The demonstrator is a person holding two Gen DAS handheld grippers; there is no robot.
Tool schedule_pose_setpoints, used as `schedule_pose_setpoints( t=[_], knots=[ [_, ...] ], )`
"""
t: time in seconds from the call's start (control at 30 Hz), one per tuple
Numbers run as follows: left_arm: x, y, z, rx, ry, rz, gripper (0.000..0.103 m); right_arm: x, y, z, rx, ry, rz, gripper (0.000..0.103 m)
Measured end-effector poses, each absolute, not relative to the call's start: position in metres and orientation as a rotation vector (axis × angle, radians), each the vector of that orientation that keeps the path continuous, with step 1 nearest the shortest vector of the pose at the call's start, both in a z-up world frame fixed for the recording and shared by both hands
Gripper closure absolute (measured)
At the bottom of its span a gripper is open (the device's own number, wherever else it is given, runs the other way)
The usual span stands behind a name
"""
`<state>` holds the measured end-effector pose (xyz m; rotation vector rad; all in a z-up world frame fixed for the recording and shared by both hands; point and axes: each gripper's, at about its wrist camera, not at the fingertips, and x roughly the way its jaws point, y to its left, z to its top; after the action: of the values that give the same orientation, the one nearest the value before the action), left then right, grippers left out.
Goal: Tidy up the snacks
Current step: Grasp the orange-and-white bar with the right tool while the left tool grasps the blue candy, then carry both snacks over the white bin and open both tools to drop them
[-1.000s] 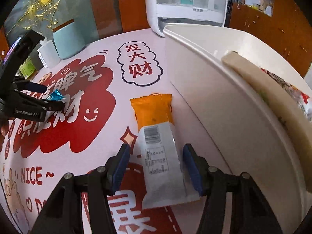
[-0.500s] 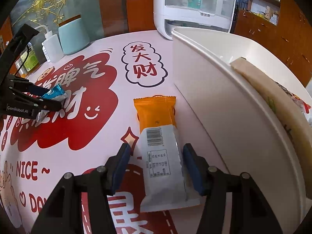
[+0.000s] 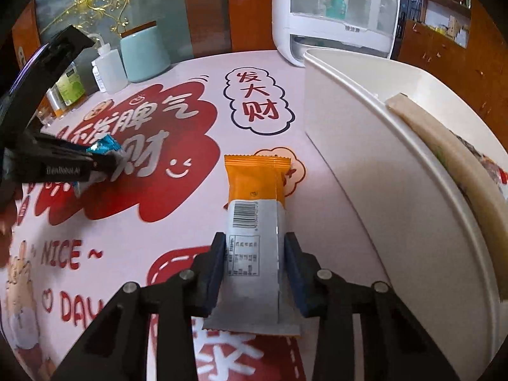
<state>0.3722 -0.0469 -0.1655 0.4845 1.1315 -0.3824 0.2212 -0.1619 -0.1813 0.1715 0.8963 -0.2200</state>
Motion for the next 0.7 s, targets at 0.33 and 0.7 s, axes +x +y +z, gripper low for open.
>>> schedule_pose_setpoints(
  t=[0.33,0.7],
  knots=[
    [0.28,-0.071,-0.08,0.502,0.997,-0.354,0.075,0.172,-0.161,-0.121,0.208,0.759,-0.18,0.067],
    [0.218,-0.13,0.011,0.461,0.82,-0.433,0.075,0.111,-0.201,-0.03,0.216,0.562,-0.222,0.066]
  ],
)
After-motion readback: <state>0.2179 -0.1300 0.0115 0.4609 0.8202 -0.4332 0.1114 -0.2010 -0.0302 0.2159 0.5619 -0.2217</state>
